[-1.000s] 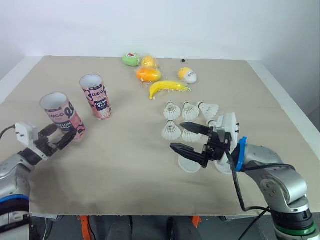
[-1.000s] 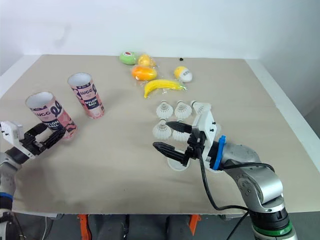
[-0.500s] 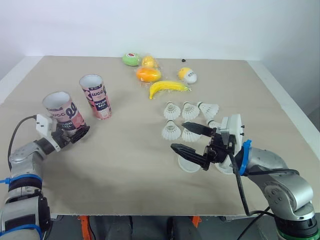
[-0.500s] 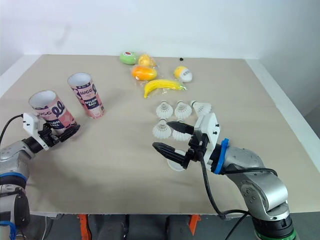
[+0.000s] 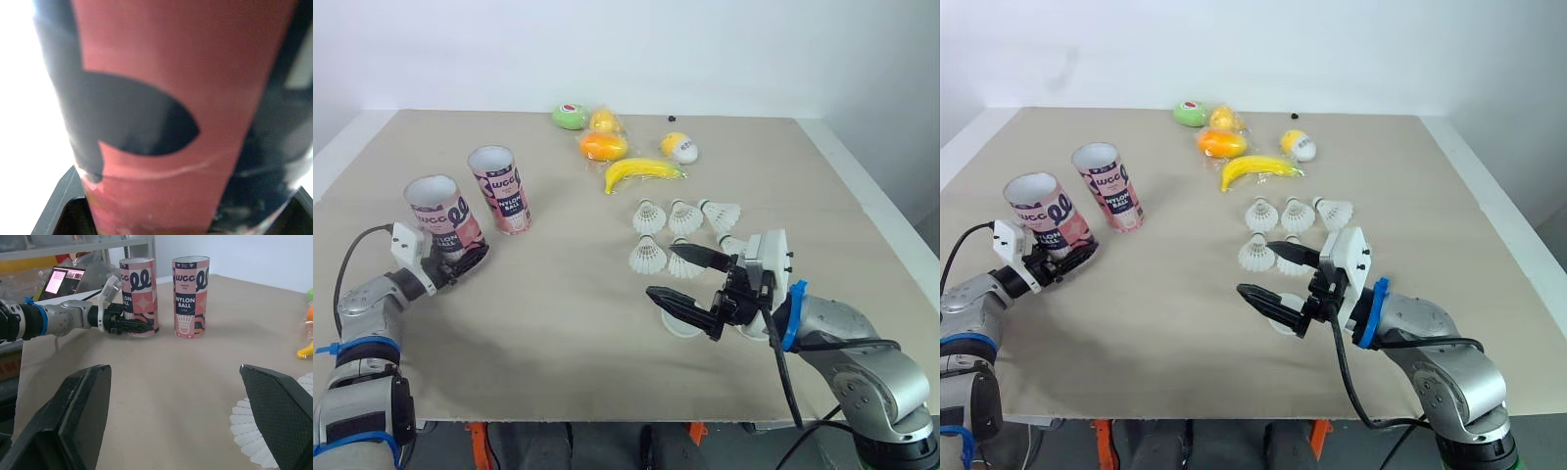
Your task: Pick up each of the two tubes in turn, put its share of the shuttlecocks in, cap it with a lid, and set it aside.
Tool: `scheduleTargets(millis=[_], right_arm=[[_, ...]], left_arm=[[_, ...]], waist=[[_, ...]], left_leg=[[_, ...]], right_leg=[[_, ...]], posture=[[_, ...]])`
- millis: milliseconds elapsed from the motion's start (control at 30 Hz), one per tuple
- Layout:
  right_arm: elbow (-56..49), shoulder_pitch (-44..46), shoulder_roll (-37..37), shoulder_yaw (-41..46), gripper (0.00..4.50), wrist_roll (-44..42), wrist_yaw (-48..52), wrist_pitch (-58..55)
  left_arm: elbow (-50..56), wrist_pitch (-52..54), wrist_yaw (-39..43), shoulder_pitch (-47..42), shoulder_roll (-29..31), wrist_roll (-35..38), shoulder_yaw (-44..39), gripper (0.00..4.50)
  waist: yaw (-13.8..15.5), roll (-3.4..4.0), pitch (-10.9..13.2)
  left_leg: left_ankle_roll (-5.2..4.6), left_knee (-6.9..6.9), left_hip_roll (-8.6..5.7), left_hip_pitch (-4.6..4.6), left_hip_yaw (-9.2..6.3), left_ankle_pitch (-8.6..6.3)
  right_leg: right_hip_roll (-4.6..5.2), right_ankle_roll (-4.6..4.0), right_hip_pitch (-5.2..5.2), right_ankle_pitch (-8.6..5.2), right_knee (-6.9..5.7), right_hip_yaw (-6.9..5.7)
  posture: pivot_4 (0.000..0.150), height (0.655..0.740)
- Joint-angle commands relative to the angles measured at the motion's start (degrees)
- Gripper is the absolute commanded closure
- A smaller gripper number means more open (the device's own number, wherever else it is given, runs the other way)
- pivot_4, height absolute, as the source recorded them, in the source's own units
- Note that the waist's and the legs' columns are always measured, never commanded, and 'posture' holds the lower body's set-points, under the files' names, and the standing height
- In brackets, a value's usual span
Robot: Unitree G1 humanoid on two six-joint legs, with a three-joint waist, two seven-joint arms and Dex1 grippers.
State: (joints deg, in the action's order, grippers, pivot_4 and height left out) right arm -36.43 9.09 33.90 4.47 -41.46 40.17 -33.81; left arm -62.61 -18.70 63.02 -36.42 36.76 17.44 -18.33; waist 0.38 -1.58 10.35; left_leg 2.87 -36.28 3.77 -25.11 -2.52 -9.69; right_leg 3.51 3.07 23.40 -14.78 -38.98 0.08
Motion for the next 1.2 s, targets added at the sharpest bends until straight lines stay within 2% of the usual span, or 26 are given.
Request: scheduleTargets(millis=[33, 233, 367, 467, 633, 733, 1000, 1200], right_arm=[[-0.9, 0.87, 0.5, 0.83, 0.0, -0.85, 0.71, 1.03], [1.5, 1.89, -0.33, -0.75, 0.0, 1.04, 0.68, 1.33], [5.98, 4.29, -1.71, -3.39, 0.0, 4.33, -1.86, 0.24], [7.98, 5.04, -3.31, -5.66, 0.0, 3.73, -4.14, -4.04], [9.55, 6.38, -8.45, -9.03, 0.0, 3.68, -9.06, -10.02], [12.17, 8.52, -11.26, -10.69, 0.0, 5.64, -12.05, -12.21], [17.02, 13.5, -13.55, -12.26, 0.0, 11.07, -15.64, -12.89], [16.08, 15.47, -14.82, -13.07, 0.0, 13.3, -18.51, -16.33]], left_arm=[[2.96, -1.37, 0.62, 1.35, -0.15, 1.15, -1.0, 1.69], [13.09, 0.75, 2.38, 6.96, -1.32, 4.4, -1.32, 1.69], [25.0, 9.25, 6.81, 11.99, -0.77, 7.49, 0.6, 1.69], [39.63, 22.13, 15.32, 17.98, 4.82, 9.35, 6.27, 1.69], [52.24, 29.73, 22.33, 20.96, 14.09, 7.18, 13.14, 1.69], [54.89, 30.57, 25.48, 20.51, 18.25, 4.32, 16.82, 1.69], [54.8, 30.45, 29.38, 18.94, 24.19, 1.11, 20.84, 1.69], [55.84, 29.55, 29.48, 19.0, 28.81, 2.11, 23.1, 1.69]], waist=[[0.0, 0.0, 0.0], [-0.03, 0.0, 0.0], [-0.07, 0.0, 0.0], [-0.17, 0.0, 0.01], [-0.15, 0.17, 0.1], [-0.15, 0.19, 0.12], [-0.17, 0.2, 0.13], [-0.27, 0.2, 0.12]], left_leg=[[0.0, 0.0, 0.0, 0.0, 0.0, 0.0], [0.0, 0.02, 0.01, -0.01, 0.0, 0.0], [0.01, 0.01, 0.06, 0.0, 0.0, 0.01], [0.02, 0.01, 0.08, 0.01, 0.0, 0.02], [0.03, 0.13, 0.16, 0.02, -0.01, 0.01], [0.03, 0.14, 0.16, 0.03, 0.01, 0.01], [0.02, 0.24, 0.17, -0.09, 0.05, 0.02], [0.01, 0.62, 0.22, -0.09, 0.05, 0.02]], right_leg=[[0.0, 0.0, 0.0, 0.0, 0.0, 0.0], [-0.01, -0.13, 0.0, 0.05, 0.0, 0.0], [-0.04, -0.14, 0.01, 0.06, 0.0, 0.0], [-0.05, -0.3, 0.01, -0.03, 0.0, 0.0], [-0.14, -0.63, 0.1, -0.08, -0.04, 0.01], [-0.14, -0.46, 0.11, -0.18, -0.04, 0.01], [-0.17, -0.48, 0.31, -0.21, -0.04, 0.03], [-0.26, -0.47, 0.51, -0.24, -0.16, 0.04]], posture=[[0.15, 0.6895], [0.15, 0.6895], [0.15, 0.6895], [0.15, 0.6895], [0.15, 0.6895], [0.15, 0.6895], [0.15, 0.6895], [0.15, 0.6895]])
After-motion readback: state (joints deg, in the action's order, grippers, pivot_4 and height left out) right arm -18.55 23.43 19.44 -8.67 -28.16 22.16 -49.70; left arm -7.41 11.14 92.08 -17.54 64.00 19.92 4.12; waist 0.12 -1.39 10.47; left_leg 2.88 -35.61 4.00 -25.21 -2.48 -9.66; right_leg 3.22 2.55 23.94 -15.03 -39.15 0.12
